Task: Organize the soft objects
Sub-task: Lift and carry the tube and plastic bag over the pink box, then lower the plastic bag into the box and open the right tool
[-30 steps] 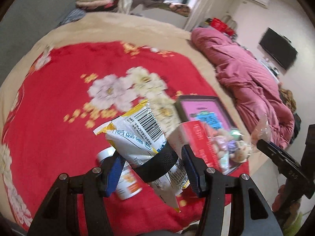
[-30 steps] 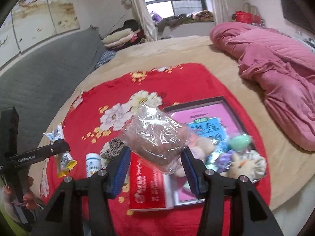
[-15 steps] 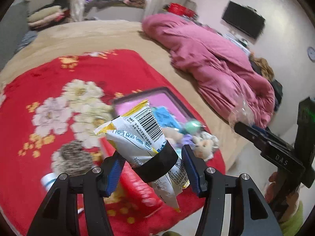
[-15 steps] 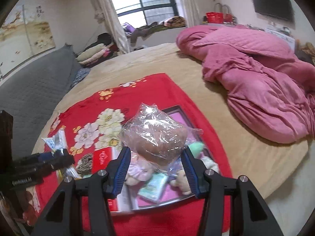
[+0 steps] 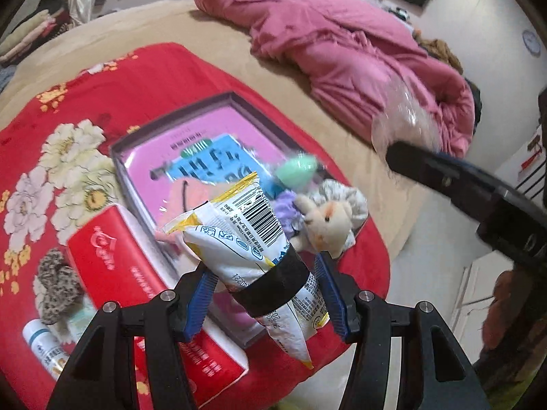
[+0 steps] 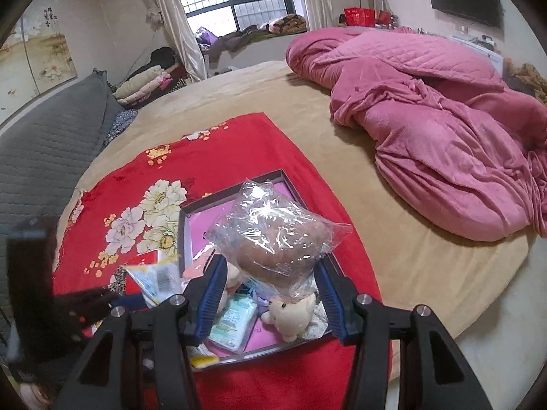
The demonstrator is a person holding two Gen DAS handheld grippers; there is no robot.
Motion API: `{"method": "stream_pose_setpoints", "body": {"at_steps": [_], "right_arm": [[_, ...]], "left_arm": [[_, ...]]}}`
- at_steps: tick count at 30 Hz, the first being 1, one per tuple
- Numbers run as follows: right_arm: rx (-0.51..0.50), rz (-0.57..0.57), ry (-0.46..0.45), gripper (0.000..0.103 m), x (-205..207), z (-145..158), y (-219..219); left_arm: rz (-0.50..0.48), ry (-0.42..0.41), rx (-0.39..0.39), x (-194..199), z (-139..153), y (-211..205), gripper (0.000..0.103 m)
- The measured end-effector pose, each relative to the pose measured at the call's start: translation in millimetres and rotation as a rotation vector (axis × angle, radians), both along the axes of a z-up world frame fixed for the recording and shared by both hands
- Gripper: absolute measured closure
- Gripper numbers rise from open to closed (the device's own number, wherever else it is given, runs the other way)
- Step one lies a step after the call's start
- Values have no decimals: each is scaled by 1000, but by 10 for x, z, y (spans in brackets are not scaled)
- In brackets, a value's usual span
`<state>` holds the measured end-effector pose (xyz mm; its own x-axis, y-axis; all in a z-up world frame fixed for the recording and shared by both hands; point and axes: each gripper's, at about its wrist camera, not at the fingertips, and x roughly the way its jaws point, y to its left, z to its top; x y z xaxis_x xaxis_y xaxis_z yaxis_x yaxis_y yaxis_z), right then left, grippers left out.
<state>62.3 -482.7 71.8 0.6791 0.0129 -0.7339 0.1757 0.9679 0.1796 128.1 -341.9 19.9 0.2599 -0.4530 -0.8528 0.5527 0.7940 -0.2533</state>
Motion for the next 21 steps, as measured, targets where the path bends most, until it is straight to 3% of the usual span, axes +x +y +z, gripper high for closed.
{"method": "stream_pose_setpoints", "body": {"at_steps": [9, 21], "right_arm": [[-9, 22, 73, 50, 194, -249, 6], [-40, 39, 183, 49, 502, -616, 114]], "left_arm": [[0, 44, 56, 81, -354, -127, 44], [51, 86, 68, 271, -547, -5, 43]]}}
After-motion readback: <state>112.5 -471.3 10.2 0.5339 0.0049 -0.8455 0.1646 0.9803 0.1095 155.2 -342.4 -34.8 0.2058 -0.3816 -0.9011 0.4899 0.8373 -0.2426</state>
